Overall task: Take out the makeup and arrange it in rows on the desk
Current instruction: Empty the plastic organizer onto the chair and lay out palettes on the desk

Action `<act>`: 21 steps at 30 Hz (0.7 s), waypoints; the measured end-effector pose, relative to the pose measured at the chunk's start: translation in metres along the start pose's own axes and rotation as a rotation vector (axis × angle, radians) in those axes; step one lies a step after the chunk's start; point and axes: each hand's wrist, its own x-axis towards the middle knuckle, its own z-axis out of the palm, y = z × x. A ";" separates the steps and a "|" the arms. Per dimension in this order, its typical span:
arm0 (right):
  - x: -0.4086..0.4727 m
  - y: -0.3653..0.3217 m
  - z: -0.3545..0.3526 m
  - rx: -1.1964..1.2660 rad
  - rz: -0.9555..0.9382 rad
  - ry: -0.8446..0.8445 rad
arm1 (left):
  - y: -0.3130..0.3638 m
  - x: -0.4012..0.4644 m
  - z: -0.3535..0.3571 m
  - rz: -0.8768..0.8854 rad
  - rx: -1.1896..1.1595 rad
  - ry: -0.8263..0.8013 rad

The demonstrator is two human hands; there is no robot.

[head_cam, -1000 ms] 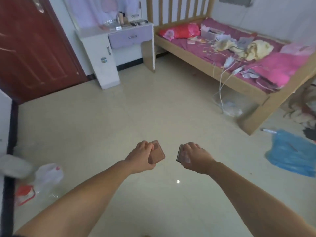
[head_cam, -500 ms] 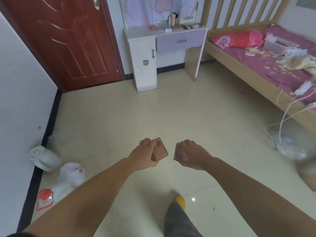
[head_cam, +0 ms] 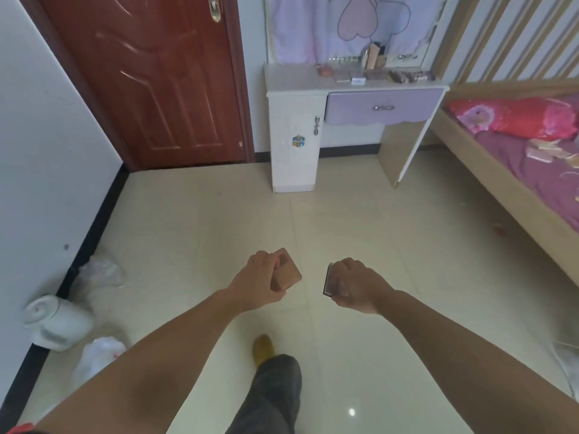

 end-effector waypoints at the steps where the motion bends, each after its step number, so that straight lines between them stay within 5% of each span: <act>1: 0.025 0.008 -0.008 -0.003 0.005 0.008 | -0.008 0.025 -0.006 0.004 -0.003 0.001; 12: 0.267 0.085 -0.113 0.137 0.133 0.085 | -0.067 0.306 -0.100 0.079 0.022 -0.019; 21: 0.461 0.210 -0.185 0.067 0.112 0.080 | -0.081 0.536 -0.123 0.102 0.006 -0.011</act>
